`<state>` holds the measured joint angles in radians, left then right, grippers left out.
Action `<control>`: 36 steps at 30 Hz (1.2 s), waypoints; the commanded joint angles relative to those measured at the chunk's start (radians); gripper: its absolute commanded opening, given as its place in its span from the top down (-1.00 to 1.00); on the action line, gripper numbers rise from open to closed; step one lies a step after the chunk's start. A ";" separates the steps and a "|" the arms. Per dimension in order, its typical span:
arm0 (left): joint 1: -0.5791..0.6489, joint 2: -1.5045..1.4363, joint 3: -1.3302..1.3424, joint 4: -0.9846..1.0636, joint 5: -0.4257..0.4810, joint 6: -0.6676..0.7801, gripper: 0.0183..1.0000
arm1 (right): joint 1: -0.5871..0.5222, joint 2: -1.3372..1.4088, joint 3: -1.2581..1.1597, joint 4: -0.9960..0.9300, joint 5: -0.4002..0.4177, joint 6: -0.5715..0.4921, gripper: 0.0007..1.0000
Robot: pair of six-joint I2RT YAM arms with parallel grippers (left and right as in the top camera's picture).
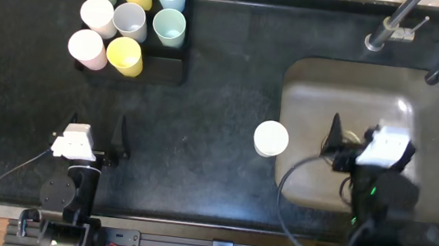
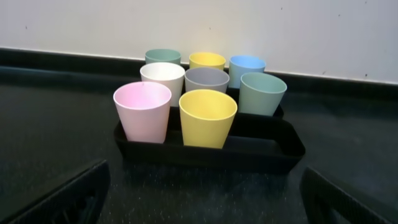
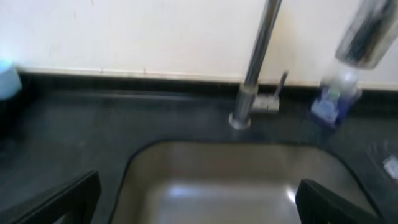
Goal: Store Cups
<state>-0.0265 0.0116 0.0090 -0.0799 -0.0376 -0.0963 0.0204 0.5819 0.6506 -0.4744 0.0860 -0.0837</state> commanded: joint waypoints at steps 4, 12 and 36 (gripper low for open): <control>-0.006 -0.009 -0.001 -0.002 -0.005 0.021 -1.00 | -0.001 0.370 0.469 -0.428 -0.098 0.062 -1.00; -0.006 -0.009 -0.001 -0.002 -0.005 0.021 -1.00 | 0.033 0.715 0.814 -0.845 -0.260 0.030 -0.99; -0.006 -0.009 -0.001 -0.002 -0.005 0.021 -1.00 | 0.209 1.072 0.798 -0.990 -0.219 -0.032 -1.00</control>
<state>-0.0265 0.0120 0.0090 -0.0799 -0.0376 -0.0963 0.2131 1.6478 1.4715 -1.4731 -0.1440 -0.1059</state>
